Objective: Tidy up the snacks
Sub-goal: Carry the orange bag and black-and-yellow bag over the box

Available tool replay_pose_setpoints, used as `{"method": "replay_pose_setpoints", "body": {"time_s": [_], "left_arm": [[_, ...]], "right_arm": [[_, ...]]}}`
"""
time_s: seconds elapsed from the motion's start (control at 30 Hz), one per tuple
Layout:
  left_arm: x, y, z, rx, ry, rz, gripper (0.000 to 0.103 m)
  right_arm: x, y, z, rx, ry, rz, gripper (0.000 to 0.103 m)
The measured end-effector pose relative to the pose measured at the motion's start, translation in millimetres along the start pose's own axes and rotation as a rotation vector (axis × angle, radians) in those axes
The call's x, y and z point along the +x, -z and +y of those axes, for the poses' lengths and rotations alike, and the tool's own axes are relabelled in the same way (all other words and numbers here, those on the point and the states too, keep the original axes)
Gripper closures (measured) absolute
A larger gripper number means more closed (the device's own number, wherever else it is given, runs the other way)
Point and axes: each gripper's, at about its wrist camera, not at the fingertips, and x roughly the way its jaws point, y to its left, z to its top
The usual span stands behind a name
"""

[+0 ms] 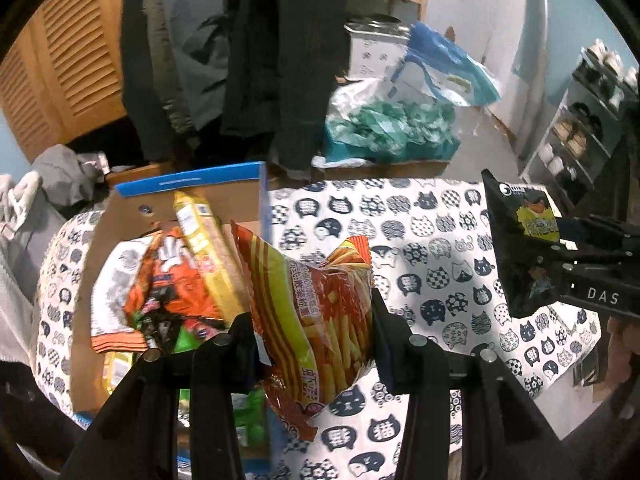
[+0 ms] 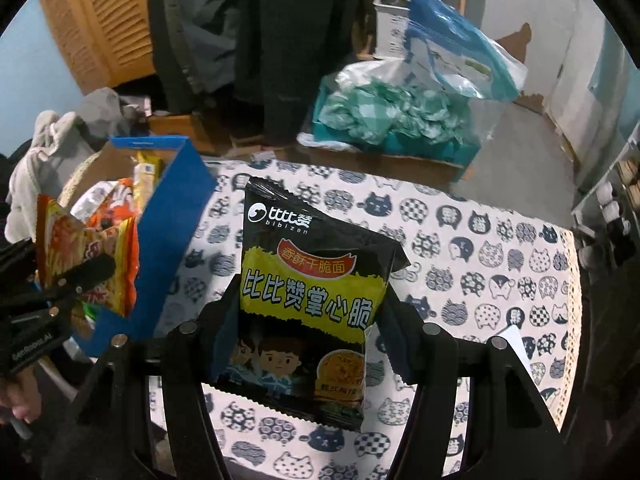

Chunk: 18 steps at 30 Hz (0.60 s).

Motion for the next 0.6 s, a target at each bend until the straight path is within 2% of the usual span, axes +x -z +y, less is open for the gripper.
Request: {"method": "replay_pose_setpoints", "body": {"time_s": [0.27,0.43,0.6], "left_arm": [[-1.8,11.0,62.0,-0.094,-0.073,0.019,0.058],[4.1,28.3,104.5,-0.137,-0.168,0.042,0.058],[15.5,46.9,140.7,-0.208,-0.185,0.093,0.058]], "right_arm": [[0.9,-15.3,41.9,-0.056,-0.063,-0.009,0.041],[8.8,-22.7,71.3,-0.099,-0.097,0.002,0.041],[21.2,-31.9,98.3,-0.129,-0.127,0.024,0.041]]}}
